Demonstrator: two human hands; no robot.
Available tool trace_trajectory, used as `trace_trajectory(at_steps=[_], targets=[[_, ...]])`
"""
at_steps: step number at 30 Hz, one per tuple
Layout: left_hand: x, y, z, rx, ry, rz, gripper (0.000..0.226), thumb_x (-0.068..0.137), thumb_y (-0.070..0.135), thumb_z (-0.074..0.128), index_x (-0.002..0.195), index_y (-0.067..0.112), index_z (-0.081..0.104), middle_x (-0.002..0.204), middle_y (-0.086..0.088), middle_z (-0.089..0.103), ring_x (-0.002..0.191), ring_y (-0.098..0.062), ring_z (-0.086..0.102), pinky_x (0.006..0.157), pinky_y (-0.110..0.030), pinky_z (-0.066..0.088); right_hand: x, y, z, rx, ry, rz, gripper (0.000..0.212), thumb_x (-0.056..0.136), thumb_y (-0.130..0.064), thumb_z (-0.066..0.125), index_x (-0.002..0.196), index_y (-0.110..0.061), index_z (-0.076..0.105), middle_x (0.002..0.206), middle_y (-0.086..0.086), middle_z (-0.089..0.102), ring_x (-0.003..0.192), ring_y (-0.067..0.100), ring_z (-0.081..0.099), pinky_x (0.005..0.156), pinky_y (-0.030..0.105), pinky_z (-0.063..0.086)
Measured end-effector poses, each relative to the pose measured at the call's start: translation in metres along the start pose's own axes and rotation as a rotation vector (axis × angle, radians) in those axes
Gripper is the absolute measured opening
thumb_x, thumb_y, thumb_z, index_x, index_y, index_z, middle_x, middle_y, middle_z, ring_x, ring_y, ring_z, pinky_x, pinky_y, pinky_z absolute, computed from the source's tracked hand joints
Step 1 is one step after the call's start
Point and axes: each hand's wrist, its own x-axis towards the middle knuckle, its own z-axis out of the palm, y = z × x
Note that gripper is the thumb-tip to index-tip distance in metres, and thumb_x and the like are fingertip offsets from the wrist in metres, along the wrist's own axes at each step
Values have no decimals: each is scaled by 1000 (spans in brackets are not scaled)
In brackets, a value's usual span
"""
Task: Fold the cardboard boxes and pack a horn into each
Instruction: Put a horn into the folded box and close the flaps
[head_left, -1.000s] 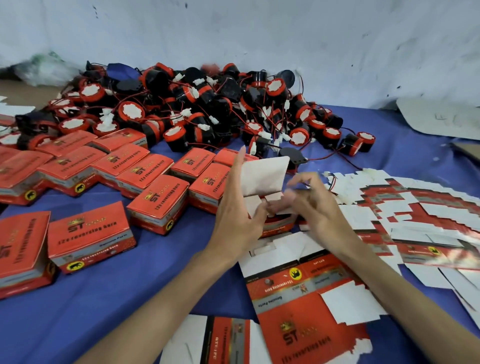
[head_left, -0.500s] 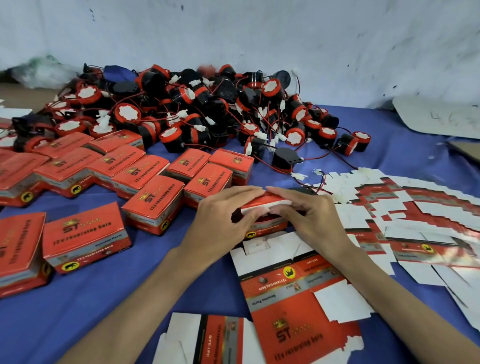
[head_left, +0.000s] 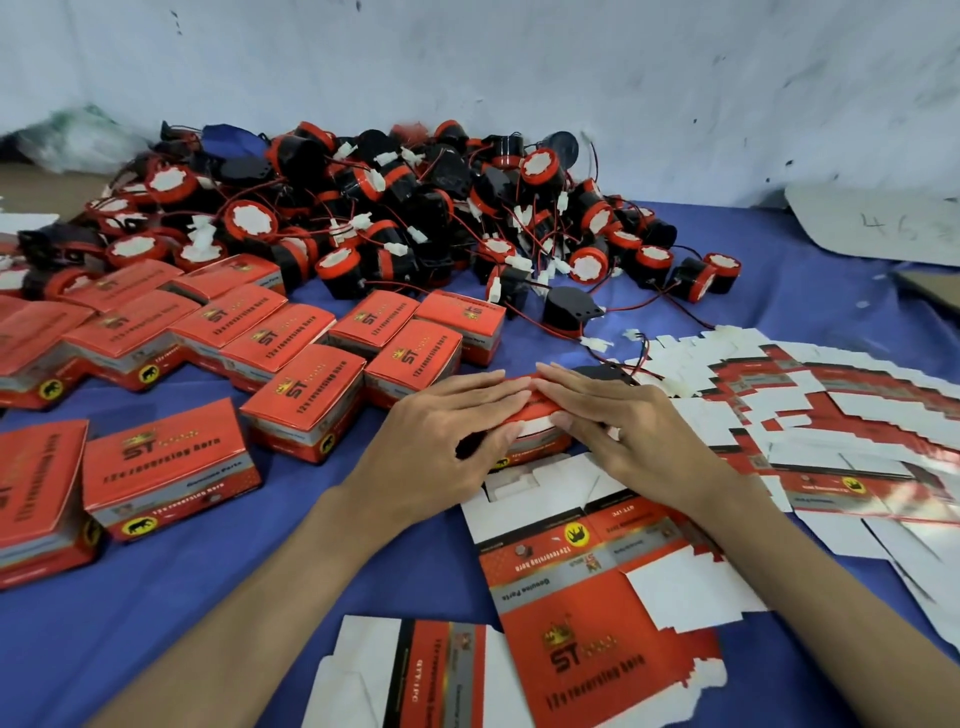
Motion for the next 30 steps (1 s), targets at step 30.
trace_trajectory(at_steps=[30], targets=[[-4, 4, -6, 132, -132, 60, 41, 95, 34, 46, 122, 11, 66, 131, 1, 60, 128, -26, 51, 95, -44, 52, -2, -1, -11, -358, -155, -88, 38, 88, -3, 60, 126, 2, 57, 135, 9, 54, 132, 47, 35, 100, 57, 43]])
